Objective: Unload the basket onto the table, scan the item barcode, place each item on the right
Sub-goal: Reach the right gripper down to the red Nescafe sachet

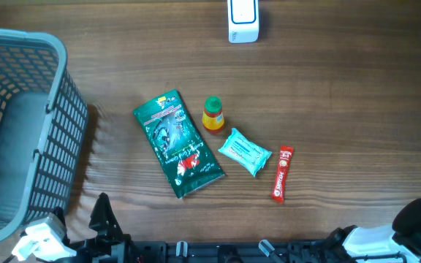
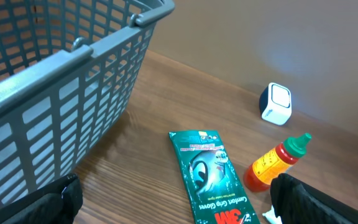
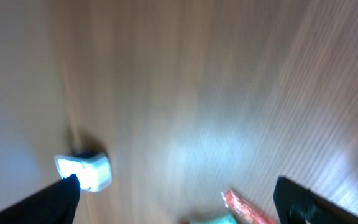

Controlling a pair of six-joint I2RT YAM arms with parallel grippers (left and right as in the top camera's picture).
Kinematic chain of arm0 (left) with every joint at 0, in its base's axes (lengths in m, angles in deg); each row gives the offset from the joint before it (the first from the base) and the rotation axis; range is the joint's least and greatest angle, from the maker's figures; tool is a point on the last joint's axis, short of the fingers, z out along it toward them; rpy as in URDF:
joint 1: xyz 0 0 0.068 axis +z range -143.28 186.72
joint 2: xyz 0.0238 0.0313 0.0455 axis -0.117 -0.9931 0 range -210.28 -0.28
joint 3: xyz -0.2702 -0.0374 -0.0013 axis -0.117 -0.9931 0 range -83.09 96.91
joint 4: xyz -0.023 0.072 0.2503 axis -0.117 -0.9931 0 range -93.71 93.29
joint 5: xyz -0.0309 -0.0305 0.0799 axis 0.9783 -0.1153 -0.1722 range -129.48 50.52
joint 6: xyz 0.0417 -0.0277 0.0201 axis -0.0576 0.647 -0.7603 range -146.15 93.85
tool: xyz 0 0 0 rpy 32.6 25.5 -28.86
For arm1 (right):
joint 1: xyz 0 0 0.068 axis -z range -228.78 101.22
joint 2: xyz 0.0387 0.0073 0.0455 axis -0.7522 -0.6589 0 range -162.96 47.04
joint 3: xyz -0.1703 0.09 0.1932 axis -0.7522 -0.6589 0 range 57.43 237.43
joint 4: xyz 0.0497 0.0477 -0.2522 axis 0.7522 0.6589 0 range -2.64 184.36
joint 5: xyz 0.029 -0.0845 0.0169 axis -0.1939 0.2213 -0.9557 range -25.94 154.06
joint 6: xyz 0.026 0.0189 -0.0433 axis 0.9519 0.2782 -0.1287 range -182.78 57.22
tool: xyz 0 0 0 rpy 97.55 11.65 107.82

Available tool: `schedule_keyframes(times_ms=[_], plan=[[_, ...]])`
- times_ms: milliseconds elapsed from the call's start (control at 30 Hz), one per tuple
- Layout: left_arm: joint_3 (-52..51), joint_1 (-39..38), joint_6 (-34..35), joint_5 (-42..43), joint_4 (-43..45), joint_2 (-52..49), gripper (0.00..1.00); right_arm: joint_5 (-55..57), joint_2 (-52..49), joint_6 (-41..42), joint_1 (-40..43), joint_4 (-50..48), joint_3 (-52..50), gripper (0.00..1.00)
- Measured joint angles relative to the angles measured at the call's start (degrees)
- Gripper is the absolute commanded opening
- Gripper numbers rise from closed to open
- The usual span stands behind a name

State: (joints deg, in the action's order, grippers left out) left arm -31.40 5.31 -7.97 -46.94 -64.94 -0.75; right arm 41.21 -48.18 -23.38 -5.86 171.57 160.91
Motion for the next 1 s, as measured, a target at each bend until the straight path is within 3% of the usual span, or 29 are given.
schedule_keyframes(times_ms=[133,233,333,467,567,633,733,900,1000], plan=[[0.00,0.00,0.00,-0.02,0.02,0.00,1.00,-0.52,0.33,-7.85,-11.19,7.74,0.00,0.99],[0.00,0.02,0.00,-0.02,0.04,0.00,1.00,0.81,0.52,-9.60,-23.06,5.92,-1.60,1.00],[0.00,0.04,0.00,0.00,0.02,0.00,1.00,6.69,0.63,-5.86,-39.56,4.87,-5.11,1.00],[0.00,0.04,0.00,0.00,0.00,0.00,1.00,12.44,1.33,0.59,-51.87,-3.80,-16.24,0.99],[0.00,0.04,0.00,-0.02,0.00,0.00,1.00,12.90,1.53,2.45,-56.00,-12.55,-26.71,0.98],[0.00,0.04,0.00,-0.02,0.07,0.00,1.00,12.90,1.46,2.89,-56.65,-17.38,-34.82,0.85],[0.00,0.04,0.00,0.00,-0.02,0.00,1.00,12.85,1.60,-0.90,-57.70,-27.12,-46.29,0.73],[0.00,0.04,0.00,-0.02,0.02,0.00,1.00,16.98,1.60,-2.62,-63.93,-28.09,-48.61,0.64],[0.00,0.04,0.00,0.00,0.02,0.00,1.00,23.28,1.60,-0.28,-69.66,-27.93,-48.61,0.64]])
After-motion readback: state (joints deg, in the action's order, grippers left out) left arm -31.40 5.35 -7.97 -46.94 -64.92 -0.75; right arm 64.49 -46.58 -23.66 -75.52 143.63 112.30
